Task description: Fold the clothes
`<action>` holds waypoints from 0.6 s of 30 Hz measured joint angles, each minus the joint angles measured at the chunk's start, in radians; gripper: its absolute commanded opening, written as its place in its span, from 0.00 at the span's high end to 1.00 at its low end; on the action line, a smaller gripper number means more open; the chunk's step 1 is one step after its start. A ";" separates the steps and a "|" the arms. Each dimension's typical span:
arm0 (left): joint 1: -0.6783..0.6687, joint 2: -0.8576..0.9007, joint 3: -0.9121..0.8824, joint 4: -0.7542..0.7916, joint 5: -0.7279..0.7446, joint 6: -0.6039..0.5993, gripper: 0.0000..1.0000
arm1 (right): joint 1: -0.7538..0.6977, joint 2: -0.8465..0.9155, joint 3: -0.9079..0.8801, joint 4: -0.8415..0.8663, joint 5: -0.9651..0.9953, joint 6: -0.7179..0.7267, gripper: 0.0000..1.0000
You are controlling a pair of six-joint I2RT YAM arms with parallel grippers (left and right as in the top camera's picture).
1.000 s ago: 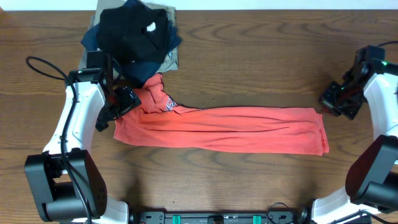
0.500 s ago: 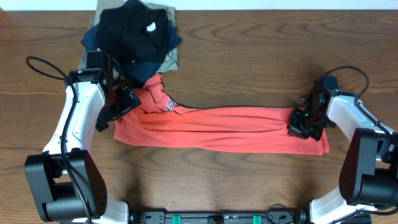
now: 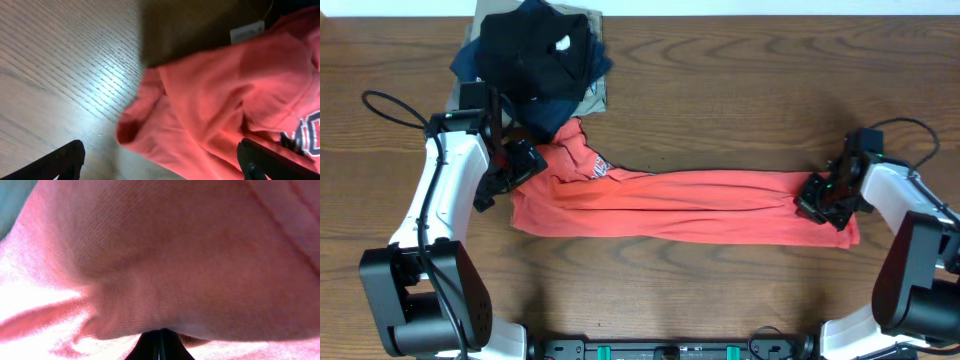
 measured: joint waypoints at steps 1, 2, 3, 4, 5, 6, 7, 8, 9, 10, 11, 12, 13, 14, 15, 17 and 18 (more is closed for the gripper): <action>0.000 0.000 0.000 -0.002 0.000 0.004 0.02 | -0.019 0.000 0.000 0.012 0.005 0.000 0.99; 0.000 0.000 0.000 -0.003 0.000 0.007 0.02 | -0.032 0.000 0.000 0.019 0.006 0.000 0.98; 0.000 0.000 0.000 -0.004 0.000 0.012 0.02 | -0.048 0.000 0.002 0.023 0.011 0.000 0.98; 0.000 0.000 0.000 -0.005 0.000 0.016 0.02 | -0.063 0.000 0.005 0.024 0.019 -0.001 0.97; 0.000 0.000 0.000 -0.004 0.000 0.018 0.02 | -0.076 0.000 0.009 0.026 0.031 -0.001 0.97; 0.000 0.000 0.000 -0.005 0.000 0.018 0.02 | -0.090 0.003 0.016 0.025 0.048 -0.004 0.97; 0.000 0.000 0.000 -0.005 0.000 0.018 0.02 | -0.101 0.006 0.025 0.021 0.066 -0.007 0.97; 0.000 0.000 0.000 -0.005 0.000 0.019 0.02 | -0.109 0.010 0.036 0.015 0.082 -0.008 0.97; 0.000 0.000 0.000 -0.005 0.000 0.019 0.02 | -0.118 0.015 0.051 0.007 0.099 -0.010 0.96; 0.000 0.000 0.000 -0.005 0.000 0.019 0.02 | -0.126 0.021 0.070 -0.005 0.114 -0.012 0.97; 0.000 0.000 0.000 -0.005 0.000 0.019 0.02 | -0.132 0.024 0.093 -0.015 0.123 -0.013 0.96; 0.000 0.000 0.000 -0.005 0.000 0.019 0.02 | -0.137 0.026 0.117 -0.032 0.131 -0.013 0.96; 0.000 0.000 0.000 -0.005 0.000 0.019 0.02 | -0.142 0.027 0.139 -0.048 0.137 -0.015 0.97; 0.000 0.000 0.000 -0.005 0.000 0.019 0.02 | -0.146 0.027 0.178 -0.079 0.143 -0.016 0.98; 0.000 0.000 0.000 -0.005 0.000 0.019 0.02 | -0.148 0.027 0.210 -0.104 0.148 -0.018 0.99; 0.000 0.000 0.000 -0.005 0.000 0.019 0.02 | -0.149 0.027 0.269 -0.161 0.151 -0.021 0.99; 0.000 0.000 0.000 -0.005 0.000 0.019 0.02 | -0.149 0.027 0.312 -0.205 0.148 -0.021 0.99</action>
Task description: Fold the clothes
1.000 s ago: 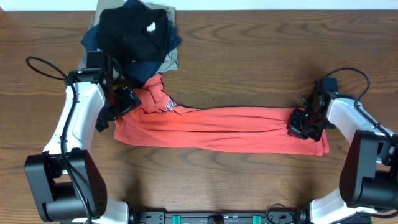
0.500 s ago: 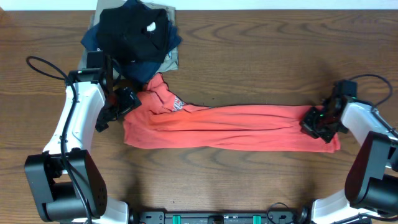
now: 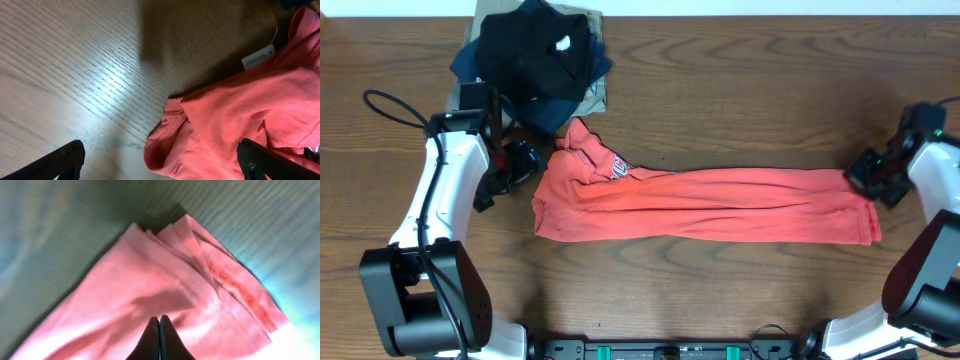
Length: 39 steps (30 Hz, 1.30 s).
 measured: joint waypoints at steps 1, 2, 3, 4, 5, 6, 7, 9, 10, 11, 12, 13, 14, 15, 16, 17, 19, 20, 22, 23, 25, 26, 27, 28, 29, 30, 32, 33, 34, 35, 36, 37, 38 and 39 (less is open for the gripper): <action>0.000 0.000 0.000 0.000 0.000 0.000 0.02 | 0.000 0.000 0.035 -0.036 -0.009 -0.002 0.99; 0.000 0.000 0.000 0.000 0.000 0.000 0.02 | 0.000 0.000 0.071 -0.071 -0.026 -0.006 0.99; 0.000 0.000 0.000 0.000 0.000 0.000 0.02 | 0.000 0.000 0.105 -0.104 -0.055 -0.016 0.99; 0.000 0.000 0.000 0.001 0.000 0.000 0.02 | 0.001 0.000 0.126 -0.120 -0.080 -0.026 0.99; 0.000 0.000 0.000 0.002 0.000 0.000 0.02 | 0.004 0.000 0.146 -0.135 -0.119 -0.047 0.99; 0.000 0.000 0.000 0.005 0.000 0.000 0.02 | 0.010 0.000 0.157 -0.145 -0.155 -0.066 0.99; 0.000 0.000 0.000 0.008 0.001 0.000 0.02 | 0.020 0.000 0.161 -0.155 -0.184 -0.081 0.99; 0.000 0.000 0.000 0.013 0.009 0.000 0.02 | 0.059 0.000 0.153 -0.167 -0.223 -0.109 0.99; 0.000 0.000 0.000 0.014 0.013 0.000 0.02 | 0.080 0.000 0.144 -0.164 -0.233 -0.117 0.99; 0.000 0.000 0.000 0.014 0.017 0.000 0.02 | 0.110 0.000 0.125 -0.152 -0.241 -0.124 0.99; 0.000 0.000 0.000 0.014 0.020 0.000 0.02 | 0.138 0.000 0.101 -0.130 -0.245 -0.127 0.99; 0.000 0.000 0.000 0.015 0.023 0.000 0.02 | 0.170 0.000 0.068 -0.101 -0.247 -0.129 0.99; 0.000 0.000 0.000 0.016 0.024 0.000 0.02 | 0.191 0.000 0.040 -0.076 -0.249 -0.127 0.99; 0.000 0.000 0.000 0.017 0.025 0.000 0.02 | 0.216 0.000 0.004 -0.046 -0.252 -0.127 0.99; 0.000 0.000 0.000 0.018 0.026 0.000 0.02 | 0.240 0.000 -0.040 -0.008 -0.253 -0.123 0.99; 0.000 0.000 0.000 0.018 0.027 0.000 0.02 | 0.254 0.000 -0.071 0.016 -0.252 -0.116 0.99; 0.000 0.000 -0.002 0.018 0.027 0.000 0.02 | 0.276 0.000 -0.138 0.062 -0.245 -0.097 0.99; 0.000 0.000 -0.004 0.018 0.027 0.000 0.02 | 0.280 0.000 -0.170 0.081 -0.236 -0.086 0.99; 0.000 0.000 -0.008 0.018 0.027 0.000 0.02 | 0.279 0.000 -0.213 0.103 -0.217 -0.066 0.98; 0.000 0.000 -0.011 0.018 0.027 0.000 0.02 | 0.277 0.000 -0.230 0.114 -0.204 -0.060 0.98; 0.000 0.000 -0.017 0.022 0.027 0.000 0.02 | 0.269 0.000 -0.252 0.126 -0.176 -0.052 0.98; 0.000 0.000 -0.020 0.023 0.027 0.000 0.02 | 0.264 0.000 -0.259 0.131 -0.162 -0.048 0.98; 0.000 0.000 -0.023 0.025 0.027 0.000 0.02 | 0.258 0.000 -0.264 0.133 -0.153 -0.045 0.98; 0.000 0.000 -0.023 0.025 0.027 0.000 0.02 | 0.248 0.000 -0.267 0.136 -0.150 -0.044 0.99; 0.000 0.000 -0.023 0.026 0.027 0.000 0.02 | 0.238 0.000 -0.267 0.137 -0.146 -0.041 0.99; 0.000 0.000 -0.023 0.027 0.027 0.000 0.02 | 0.228 0.000 -0.267 0.139 -0.142 -0.040 0.99; 0.000 0.000 -0.023 0.028 0.027 0.000 0.02 | 0.206 0.000 -0.268 0.141 -0.130 -0.037 0.99; 0.000 0.000 -0.023 0.028 0.027 0.000 0.02 | 0.195 0.000 -0.267 0.143 -0.124 -0.037 0.99; 0.000 0.000 -0.023 0.028 0.027 0.000 0.02 | 0.184 0.000 -0.267 0.145 -0.121 -0.037 0.99; 0.000 0.000 -0.023 0.029 0.027 0.000 0.02 | 0.171 0.000 -0.267 0.150 -0.116 -0.037 0.99; 0.000 0.000 -0.023 0.028 0.027 0.000 0.02 | 0.158 -0.001 -0.267 0.155 -0.110 -0.036 0.99; 0.000 0.000 -0.023 0.029 0.027 0.000 0.02 | 0.143 -0.001 -0.267 0.162 -0.103 -0.036 0.99; 0.000 0.000 -0.023 0.029 0.027 0.000 0.02 | 0.130 -0.002 -0.267 0.169 -0.097 -0.036 0.99; 0.000 0.000 -0.023 0.029 0.027 0.000 0.02 | 0.114 -0.002 -0.267 0.180 -0.092 -0.037 0.99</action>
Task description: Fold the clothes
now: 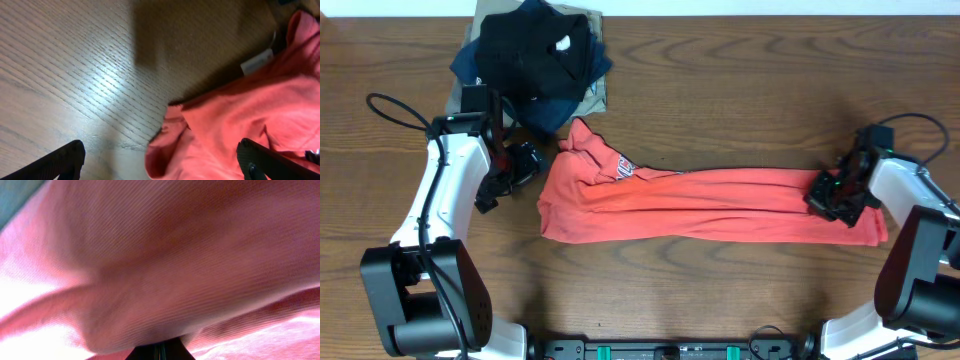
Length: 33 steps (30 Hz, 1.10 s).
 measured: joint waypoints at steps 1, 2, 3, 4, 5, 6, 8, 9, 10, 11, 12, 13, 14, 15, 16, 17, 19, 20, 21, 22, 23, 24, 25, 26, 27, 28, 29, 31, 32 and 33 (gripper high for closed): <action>0.000 0.000 0.000 0.000 0.000 0.000 0.02 | -0.016 0.000 0.000 0.011 0.004 0.000 0.99; 0.000 0.000 0.000 0.000 0.000 0.000 0.02 | -0.033 -0.001 0.000 0.021 0.008 0.000 0.99; 0.000 0.000 0.000 0.000 0.000 0.000 0.02 | -0.045 -0.001 0.000 0.030 0.013 0.000 0.99; 0.000 0.000 0.000 0.000 0.000 0.000 0.02 | -0.056 -0.001 0.000 0.039 0.017 0.000 0.99; 0.000 0.000 0.000 0.000 0.000 0.000 0.02 | -0.068 -0.001 0.000 0.047 0.022 0.000 0.99; 0.000 0.000 0.000 0.000 0.000 0.000 0.02 | -0.079 -0.001 0.001 0.055 0.026 0.000 0.99; 0.000 0.000 0.000 0.000 0.000 0.000 0.02 | -0.094 -0.001 0.005 0.066 0.040 0.000 0.98; 0.000 0.000 0.000 0.000 0.000 0.000 0.02 | -0.101 -0.001 0.009 0.067 0.050 0.000 0.96; 0.000 0.000 0.000 0.000 0.000 0.000 0.02 | -0.106 0.000 0.018 0.065 0.056 0.000 0.91; 0.000 0.000 0.000 0.000 0.000 0.000 0.02 | -0.108 0.000 0.029 0.061 0.061 0.002 0.85; 0.000 0.000 0.000 0.000 0.000 0.000 0.02 | -0.112 0.001 0.048 0.047 0.062 0.000 0.75; 0.000 0.000 0.000 0.000 0.000 0.000 0.02 | -0.114 0.002 0.077 0.022 0.061 -0.007 0.66; 0.000 0.000 0.000 0.000 0.000 0.000 0.02 | -0.114 0.003 0.105 -0.004 0.061 -0.006 0.58; 0.000 0.000 0.000 0.000 0.000 0.000 0.02 | -0.114 0.004 0.144 -0.045 0.060 -0.009 0.54; 0.000 0.000 0.000 0.000 0.000 0.000 0.02 | -0.114 0.004 0.184 -0.082 0.058 -0.014 0.49; 0.000 0.000 0.000 0.000 0.000 0.000 0.02 | -0.114 0.004 0.230 -0.125 0.057 -0.017 0.43; 0.000 0.000 0.000 0.000 0.000 0.000 0.02 | -0.114 0.004 0.322 -0.204 0.056 -0.019 0.13; 0.000 0.000 0.000 0.000 0.000 0.000 0.02 | -0.114 0.004 0.369 -0.240 0.056 -0.019 0.01; 0.000 0.000 0.000 0.000 0.000 0.000 0.02 | -0.114 0.004 0.419 -0.276 0.056 -0.021 0.01; 0.000 0.000 0.000 0.000 0.001 0.000 0.02 | -0.114 0.004 0.455 -0.299 0.056 -0.023 0.01; 0.000 0.000 0.000 0.000 0.000 0.000 0.02 | -0.116 0.004 0.491 -0.323 0.056 -0.024 0.01; 0.000 0.000 0.000 0.000 0.000 0.000 0.02 | -0.123 0.004 0.527 -0.340 0.053 -0.024 0.01; 0.000 0.000 0.000 0.000 0.000 0.000 0.02 | -0.131 0.004 0.549 -0.344 0.051 -0.024 0.01; 0.000 0.000 0.000 0.000 0.000 0.000 0.02 | -0.146 0.004 0.570 -0.345 0.051 -0.024 0.01; 0.000 0.000 0.000 0.000 0.000 0.000 0.02 | -0.166 0.004 0.587 -0.343 0.052 -0.024 0.01; 0.000 0.000 0.000 0.000 0.000 0.000 0.02 | -0.186 0.004 0.603 -0.342 0.058 -0.024 0.01; 0.000 0.000 0.000 0.000 0.000 0.000 0.02 | -0.209 0.004 0.607 -0.341 0.062 -0.024 0.01; 0.000 0.000 -0.002 0.000 0.000 0.000 0.02 | -0.262 0.004 0.610 -0.336 0.092 -0.024 0.01; 0.000 0.000 -0.002 0.001 0.000 0.000 0.02 | -0.275 0.004 0.610 -0.332 0.105 -0.024 0.01; 0.000 0.000 -0.004 0.000 0.000 0.000 0.02 | -0.296 0.004 0.609 -0.320 0.126 -0.024 0.01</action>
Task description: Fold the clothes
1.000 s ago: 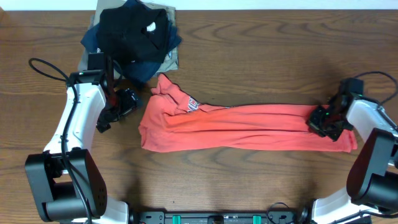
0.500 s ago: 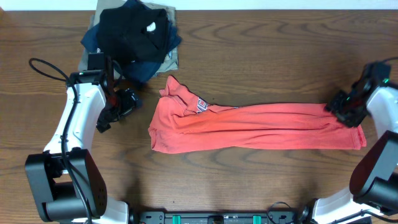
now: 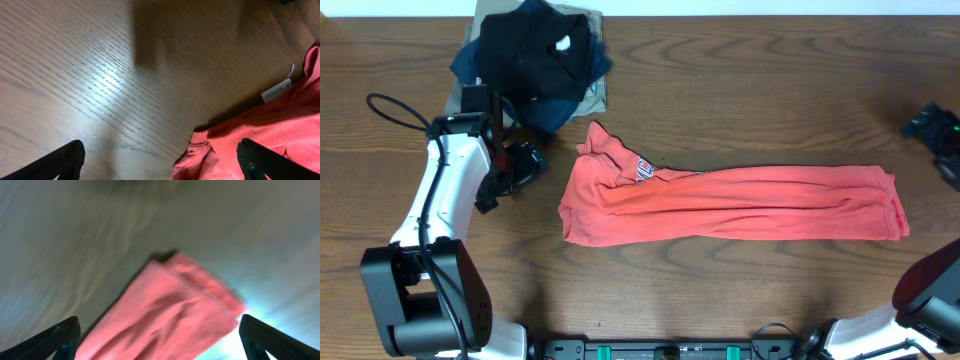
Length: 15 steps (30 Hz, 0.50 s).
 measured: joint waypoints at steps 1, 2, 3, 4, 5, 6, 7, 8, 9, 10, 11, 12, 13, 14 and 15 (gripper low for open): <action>0.000 0.000 -0.002 0.000 0.000 0.000 0.02 | -0.014 0.000 0.000 0.015 0.016 0.000 0.01; 0.000 0.000 -0.003 0.000 0.000 0.000 0.02 | -0.032 0.000 -0.003 0.038 0.035 0.000 0.01; 0.000 0.000 -0.005 0.001 0.000 0.000 0.02 | -0.048 0.000 -0.009 0.063 0.049 -0.001 0.01; 0.000 0.000 -0.008 0.003 0.000 0.000 0.02 | -0.061 0.000 -0.018 0.084 0.060 -0.004 0.01; 0.000 0.000 -0.008 0.004 0.000 0.000 0.02 | -0.076 0.000 -0.036 0.114 0.064 -0.013 0.01; 0.000 0.000 -0.009 0.005 0.000 0.000 0.02 | -0.086 0.000 -0.050 0.131 0.065 -0.023 0.01; 0.000 0.000 -0.009 0.006 0.000 0.000 0.02 | -0.096 0.000 -0.069 0.151 0.065 -0.037 0.01; 0.000 0.000 -0.009 0.008 0.000 0.000 0.02 | -0.105 0.000 -0.092 0.171 0.062 -0.060 0.01; 0.000 0.000 -0.009 0.008 0.000 0.000 0.02 | -0.112 0.000 -0.115 0.192 0.055 -0.089 0.01; 0.000 0.000 -0.009 0.009 0.000 0.000 0.02 | -0.118 0.000 -0.145 0.220 0.042 -0.136 0.01; 0.000 0.000 -0.009 0.010 0.000 0.000 0.02 | -0.120 0.000 -0.163 0.234 0.029 -0.168 0.01; 0.000 0.000 -0.009 0.011 0.000 0.000 0.02 | -0.124 0.000 -0.189 0.252 -0.002 -0.226 0.01; 0.000 0.000 -0.009 0.011 0.000 0.000 0.02 | -0.124 0.000 -0.210 0.267 -0.038 -0.280 0.01; 0.000 0.000 -0.009 0.011 0.000 0.000 0.02 | -0.124 0.000 -0.232 0.275 -0.079 -0.338 0.01; 0.000 0.000 -0.009 0.011 0.000 0.000 0.02 | -0.125 0.000 -0.245 0.274 -0.103 -0.374 0.01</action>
